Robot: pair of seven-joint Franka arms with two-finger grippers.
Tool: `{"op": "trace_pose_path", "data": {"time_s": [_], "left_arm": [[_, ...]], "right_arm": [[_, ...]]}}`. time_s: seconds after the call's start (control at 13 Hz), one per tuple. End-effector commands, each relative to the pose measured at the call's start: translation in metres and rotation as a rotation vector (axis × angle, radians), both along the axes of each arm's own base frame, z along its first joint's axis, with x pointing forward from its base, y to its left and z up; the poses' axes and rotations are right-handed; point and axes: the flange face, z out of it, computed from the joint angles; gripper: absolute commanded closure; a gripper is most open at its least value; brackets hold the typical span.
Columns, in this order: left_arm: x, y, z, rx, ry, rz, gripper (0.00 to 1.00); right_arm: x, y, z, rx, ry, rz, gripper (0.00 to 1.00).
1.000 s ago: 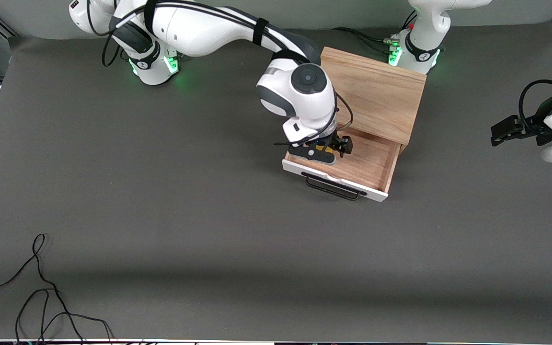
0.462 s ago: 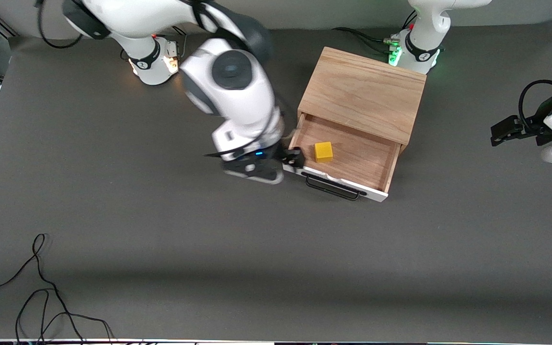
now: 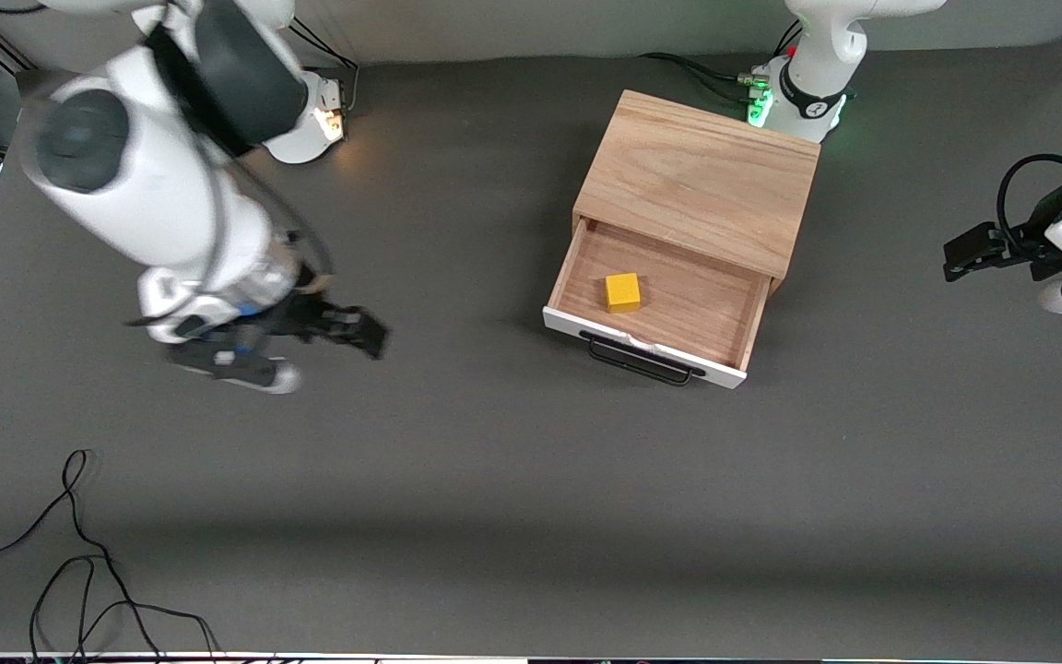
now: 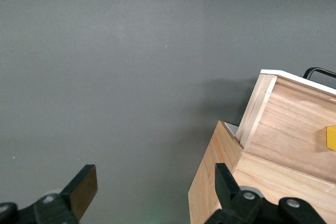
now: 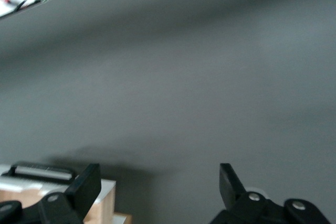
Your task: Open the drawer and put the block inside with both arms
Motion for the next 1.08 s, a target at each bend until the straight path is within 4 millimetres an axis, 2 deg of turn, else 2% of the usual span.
{"op": "trace_pose_path", "data": {"time_s": [0.0, 0.15, 0.31, 0.46, 0.54, 0.77, 0.85, 1.0], "left_arm": [[0.000, -0.001, 0.002, -0.002, 0.002, -0.020, 0.00], [0.000, -0.001, 0.002, -0.002, 0.002, -0.020, 0.00], [0.000, -0.001, 0.002, -0.002, 0.002, -0.020, 0.00], [-0.001, -0.002, 0.003, -0.002, 0.002, -0.021, 0.00], [-0.001, -0.002, 0.003, -0.002, 0.002, -0.021, 0.00], [-0.001, -0.002, 0.002, -0.002, 0.004, -0.021, 0.00], [-0.001, -0.002, 0.002, -0.002, 0.004, -0.021, 0.00], [-0.001, -0.002, 0.002, -0.002, 0.004, -0.021, 0.00]], "right_arm": [[-0.015, -0.067, 0.009, -0.063, -0.001, -0.065, 0.00], [-0.016, -0.124, 0.007, -0.109, 0.004, 0.036, 0.00], [-0.025, -0.178, 0.012, -0.063, 0.012, 0.095, 0.00], [-0.038, -0.216, 0.010, -0.060, 0.018, 0.158, 0.00], [-0.045, -0.226, 0.009, -0.061, 0.024, 0.153, 0.00], [-0.073, -0.226, 0.001, -0.059, 0.053, 0.162, 0.00], [-0.078, -0.225, -0.005, -0.058, 0.067, 0.180, 0.00], [-0.087, -0.222, -0.002, -0.059, 0.064, 0.206, 0.00]]}}
